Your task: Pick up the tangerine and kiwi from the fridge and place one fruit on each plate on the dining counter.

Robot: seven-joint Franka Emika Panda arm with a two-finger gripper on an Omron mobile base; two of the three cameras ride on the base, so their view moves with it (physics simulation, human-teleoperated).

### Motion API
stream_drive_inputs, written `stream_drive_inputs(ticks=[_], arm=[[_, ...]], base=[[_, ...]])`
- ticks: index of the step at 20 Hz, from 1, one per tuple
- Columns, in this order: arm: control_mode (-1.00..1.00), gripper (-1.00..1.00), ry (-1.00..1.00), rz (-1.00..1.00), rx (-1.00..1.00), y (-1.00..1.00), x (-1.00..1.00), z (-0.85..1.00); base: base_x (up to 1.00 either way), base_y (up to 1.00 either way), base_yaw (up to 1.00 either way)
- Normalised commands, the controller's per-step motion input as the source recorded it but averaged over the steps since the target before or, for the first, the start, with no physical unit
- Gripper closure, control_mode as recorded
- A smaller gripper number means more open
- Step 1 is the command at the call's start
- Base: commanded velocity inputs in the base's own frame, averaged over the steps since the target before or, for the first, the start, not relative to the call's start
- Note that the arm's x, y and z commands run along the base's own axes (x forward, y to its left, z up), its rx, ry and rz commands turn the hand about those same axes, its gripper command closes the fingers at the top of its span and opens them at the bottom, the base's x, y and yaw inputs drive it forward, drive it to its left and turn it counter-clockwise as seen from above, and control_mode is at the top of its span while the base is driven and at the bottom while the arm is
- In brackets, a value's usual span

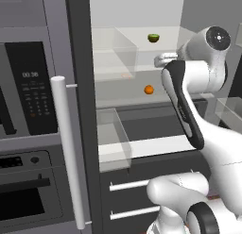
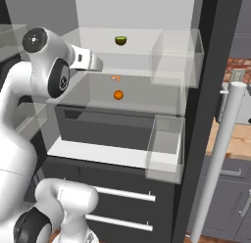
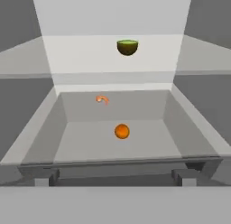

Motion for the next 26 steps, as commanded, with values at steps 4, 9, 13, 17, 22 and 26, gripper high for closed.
stream_drive_inputs(ticks=[4, 9, 13, 17, 22, 26], arm=[[-1.00, -1.00, -0.46, -0.10, 0.00, -0.13, 0.15, 0.55], [-1.00, -1.00, -0.13, 0.00, 0.08, -0.32, 0.01, 0.51], [-1.00, -1.00, 0.14, -0.02, 0.01, -0.30, 0.32, 0.25], [-1.00, -1.00, 0.09, 0.00, 0.00, -0.03, 0.45, 0.00], [-1.00, -1.00, 0.12, 0.00, 0.00, -0.02, 0.64, 0.00], [-1.00, -1.00, 0.00, 0.01, 0.00, 0.00, 0.56, 0.00]], base=[[0.00, 0.00, 0.00], [0.00, 0.00, 0.00], [0.00, 0.00, 0.00], [0.00, 0.00, 0.00], [0.00, 0.00, 0.00], [0.00, 0.00, 0.00]])
